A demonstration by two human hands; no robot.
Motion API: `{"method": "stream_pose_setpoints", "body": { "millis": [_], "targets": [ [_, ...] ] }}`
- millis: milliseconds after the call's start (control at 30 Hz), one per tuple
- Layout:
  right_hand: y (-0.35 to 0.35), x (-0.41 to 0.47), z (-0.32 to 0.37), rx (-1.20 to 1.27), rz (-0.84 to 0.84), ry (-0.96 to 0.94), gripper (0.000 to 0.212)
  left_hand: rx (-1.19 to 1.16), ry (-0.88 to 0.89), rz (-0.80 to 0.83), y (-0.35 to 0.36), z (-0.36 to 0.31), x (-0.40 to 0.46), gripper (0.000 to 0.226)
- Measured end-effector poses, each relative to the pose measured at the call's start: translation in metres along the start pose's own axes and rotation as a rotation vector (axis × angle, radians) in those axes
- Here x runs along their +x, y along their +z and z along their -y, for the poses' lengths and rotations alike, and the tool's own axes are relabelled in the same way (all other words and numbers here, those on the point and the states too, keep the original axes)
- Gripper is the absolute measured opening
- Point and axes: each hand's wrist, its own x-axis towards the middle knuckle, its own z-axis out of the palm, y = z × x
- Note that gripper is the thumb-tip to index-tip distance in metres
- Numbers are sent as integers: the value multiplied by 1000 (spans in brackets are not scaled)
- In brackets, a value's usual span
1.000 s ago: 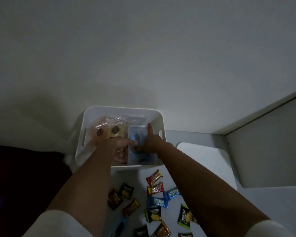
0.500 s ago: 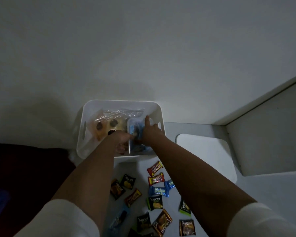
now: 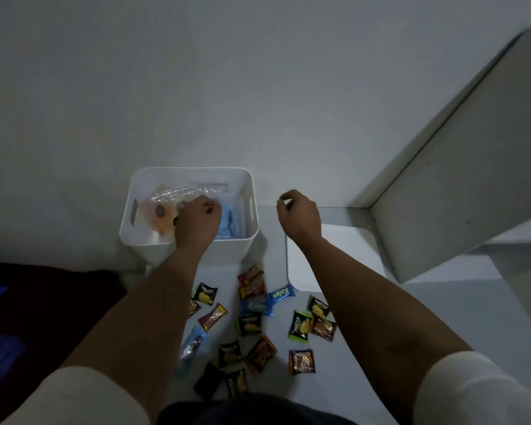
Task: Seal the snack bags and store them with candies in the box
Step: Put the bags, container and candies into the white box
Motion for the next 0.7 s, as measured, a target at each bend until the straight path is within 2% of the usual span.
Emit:
{"method": "stream_pose_setpoints", "body": {
  "millis": [133,167,233,333,400,433,500,700],
  "targets": [
    [-25,-61,-90,41,-14,81,18,16,267,-39,20,48,-81,26],
    [-26,-78,-115,34,8,103,18,73,321,-41,26,67,-100,35],
    [-26,-116,-168,1,84,144,25,276,318,24,37,114,-135,70],
    [-21,-158,-228,-77,253,153,62,479,200,220,41,179,-178,128],
    [-16,-175,-248,-95,402,133,101,536,7,398,42,211,-208,147],
    [-12,-181,-252,-97,471,120,118,551,-42,469,43,221,-221,149],
    [-1,-191,-254,-146,583,26,136,550,-5,538,50,230,-249,147],
    [36,-228,-256,-268,606,-224,145,542,178,426,92,207,-283,156]
  ]
}}
